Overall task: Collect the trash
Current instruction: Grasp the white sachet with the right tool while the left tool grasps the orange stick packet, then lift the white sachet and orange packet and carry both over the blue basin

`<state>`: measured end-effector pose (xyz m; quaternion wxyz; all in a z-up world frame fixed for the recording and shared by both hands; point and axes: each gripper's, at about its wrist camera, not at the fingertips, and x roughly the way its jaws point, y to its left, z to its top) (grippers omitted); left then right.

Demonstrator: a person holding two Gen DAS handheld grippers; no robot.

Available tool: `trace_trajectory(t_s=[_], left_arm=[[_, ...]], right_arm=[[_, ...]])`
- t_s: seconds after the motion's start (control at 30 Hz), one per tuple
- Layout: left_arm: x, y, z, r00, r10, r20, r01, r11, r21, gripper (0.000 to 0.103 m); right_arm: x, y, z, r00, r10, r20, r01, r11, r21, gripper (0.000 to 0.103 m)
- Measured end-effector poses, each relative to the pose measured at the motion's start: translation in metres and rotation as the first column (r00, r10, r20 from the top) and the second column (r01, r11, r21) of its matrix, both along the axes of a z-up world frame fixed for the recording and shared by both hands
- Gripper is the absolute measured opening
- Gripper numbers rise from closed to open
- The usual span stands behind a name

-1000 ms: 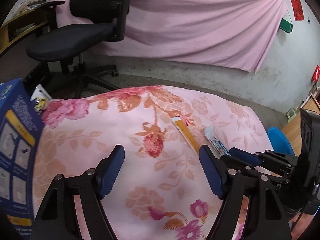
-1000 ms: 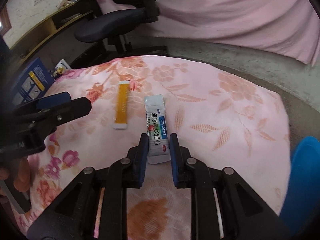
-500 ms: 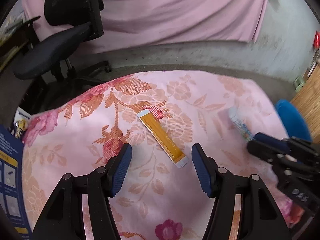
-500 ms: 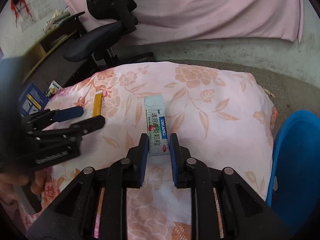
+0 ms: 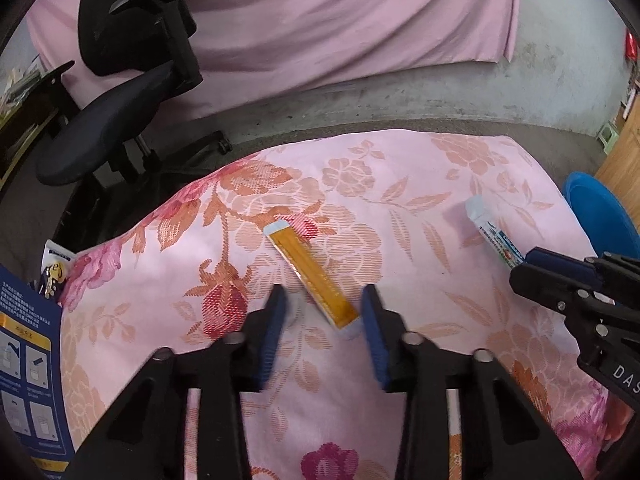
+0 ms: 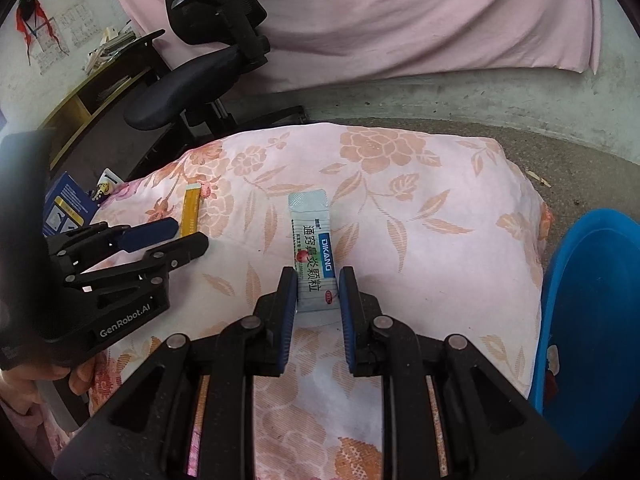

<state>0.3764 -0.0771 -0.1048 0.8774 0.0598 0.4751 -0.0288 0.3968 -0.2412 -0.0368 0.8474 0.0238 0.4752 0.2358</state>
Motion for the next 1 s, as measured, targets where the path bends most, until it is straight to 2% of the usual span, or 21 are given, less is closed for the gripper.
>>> trace_trajectory(t_s=[0.1,0.13,0.37,0.47,0.57,0.63,0.73,0.8,0.83,0.87,0.9,1.0], left_arm=[[-0.001,-0.003,-0.001,1.0,-0.028,0.0,0.028,1.0,-0.008,0.006],[-0.001,-0.004,0.0,0.999,-0.034,0.0,0.034,0.999,-0.013,0.003],[-0.01,0.005,0.009,0.999,-0.037,0.035,0.042,0.988,-0.152,0.001],[-0.019,0.008,0.023,0.994,-0.035,0.105,0.054,0.982,-0.179,0.001],[-0.032,0.005,0.04,0.978,-0.047,0.204,0.087,0.978,-0.191,0.001],[-0.044,0.0,0.052,0.958,-0.055,0.281,0.115,0.972,-0.203,0.001],[-0.064,-0.009,0.071,0.913,-0.063,0.403,0.16,0.964,-0.211,0.001],[-0.078,-0.018,0.085,0.871,-0.079,0.484,0.195,0.961,-0.195,0.001],[-0.081,-0.023,0.092,0.856,-0.084,0.51,0.205,0.961,-0.186,0.001],[-0.087,-0.028,0.099,0.831,-0.093,0.549,0.22,0.96,-0.171,0.001],[-0.09,-0.032,0.105,0.812,-0.1,0.574,0.233,0.959,-0.161,0.001],[-0.104,-0.046,0.125,0.745,-0.119,0.656,0.271,0.953,-0.135,0.001]], right_arm=[[-0.003,0.003,0.001,1.0,0.006,0.013,-0.005,1.0,-0.016,0.045],[-0.004,0.003,0.002,1.0,0.007,0.018,-0.007,1.0,-0.02,0.045],[-0.019,-0.002,0.015,0.993,-0.015,0.115,0.018,0.999,-0.028,0.044],[-0.028,-0.009,0.025,0.983,-0.031,0.18,0.028,0.999,0.018,0.044],[-0.044,-0.022,0.039,0.955,-0.074,0.286,0.056,0.996,0.07,0.044],[-0.055,-0.027,0.048,0.93,-0.106,0.353,0.075,0.992,0.098,0.044],[-0.074,-0.038,0.062,0.876,-0.16,0.455,0.111,0.985,0.133,0.044],[-0.085,-0.045,0.07,0.835,-0.187,0.518,0.133,0.981,0.14,0.044],[-0.091,-0.049,0.075,0.806,-0.202,0.556,0.148,0.979,0.14,0.044],[-0.099,-0.054,0.08,0.772,-0.22,0.596,0.164,0.975,0.147,0.044],[-0.103,-0.057,0.083,0.753,-0.231,0.616,0.172,0.973,0.154,0.044],[-0.121,-0.074,0.095,0.668,-0.286,0.687,0.209,0.958,0.196,0.044]])
